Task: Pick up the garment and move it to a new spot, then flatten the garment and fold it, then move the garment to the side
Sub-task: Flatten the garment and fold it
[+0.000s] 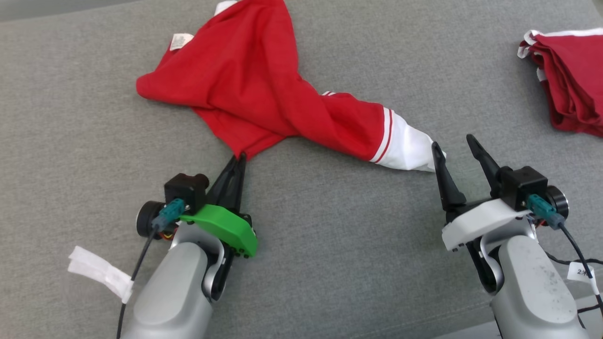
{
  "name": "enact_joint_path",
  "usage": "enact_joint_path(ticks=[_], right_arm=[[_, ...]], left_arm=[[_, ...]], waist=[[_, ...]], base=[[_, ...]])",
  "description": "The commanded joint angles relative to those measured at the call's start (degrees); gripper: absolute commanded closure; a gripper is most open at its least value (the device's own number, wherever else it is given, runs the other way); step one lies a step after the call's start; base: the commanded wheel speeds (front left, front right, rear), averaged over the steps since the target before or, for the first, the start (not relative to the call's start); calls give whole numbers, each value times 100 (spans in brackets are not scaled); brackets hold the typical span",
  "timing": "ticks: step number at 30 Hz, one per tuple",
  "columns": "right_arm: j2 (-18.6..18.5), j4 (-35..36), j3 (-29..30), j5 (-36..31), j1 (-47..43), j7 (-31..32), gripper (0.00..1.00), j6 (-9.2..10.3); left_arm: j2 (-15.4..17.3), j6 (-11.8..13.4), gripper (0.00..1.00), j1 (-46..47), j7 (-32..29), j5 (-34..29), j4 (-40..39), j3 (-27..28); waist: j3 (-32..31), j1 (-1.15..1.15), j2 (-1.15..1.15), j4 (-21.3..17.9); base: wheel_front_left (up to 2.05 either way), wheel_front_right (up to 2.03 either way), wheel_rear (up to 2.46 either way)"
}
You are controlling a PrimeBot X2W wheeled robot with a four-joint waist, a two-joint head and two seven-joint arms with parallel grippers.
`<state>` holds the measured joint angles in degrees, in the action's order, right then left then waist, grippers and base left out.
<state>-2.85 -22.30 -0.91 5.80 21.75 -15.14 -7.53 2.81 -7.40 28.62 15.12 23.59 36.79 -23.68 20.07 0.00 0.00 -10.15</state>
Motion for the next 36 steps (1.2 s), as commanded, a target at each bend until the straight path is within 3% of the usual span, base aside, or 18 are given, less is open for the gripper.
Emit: enact_joint_path(ticks=[1,15,26,27,28,29,36], right_arm=[[-15,-25,22,-42,-100,1,0,9],[-17,-189,189,-36,-718,0,0,9],[-18,-265,208,-50,-871,0,0,9],[-18,-287,209,-54,-849,1,0,9],[-18,-309,203,-47,-828,0,0,9],[-18,-332,187,-38,-783,0,0,9],[-17,-760,33,-14,-412,0,0,9]], left_arm=[[29,-15,100,-123,2,6,-137,115],[22,-15,100,-1674,2,-233,-1786,1235],[21,275,100,-2267,2,-516,-1675,2335],[15,258,67,-2263,2,-541,-1604,2336],[15,245,11,-2235,2,-537,-1578,2351],[19,229,0,-2202,2,-577,-1527,2337],[20,186,0,-2027,2,-518,-1565,2021]], waist=[[-159,0,0,136],[-1096,0,0,966],[-1171,0,0,1145],[-1147,0,0,1155],[-1131,0,0,1163],[-1103,0,0,1172],[-928,0,0,1277]], base=[[0,0,0],[0,0,0],[0,0,0],[0,0,0],[0,0,0],[0,0,0],[0,0,0]])
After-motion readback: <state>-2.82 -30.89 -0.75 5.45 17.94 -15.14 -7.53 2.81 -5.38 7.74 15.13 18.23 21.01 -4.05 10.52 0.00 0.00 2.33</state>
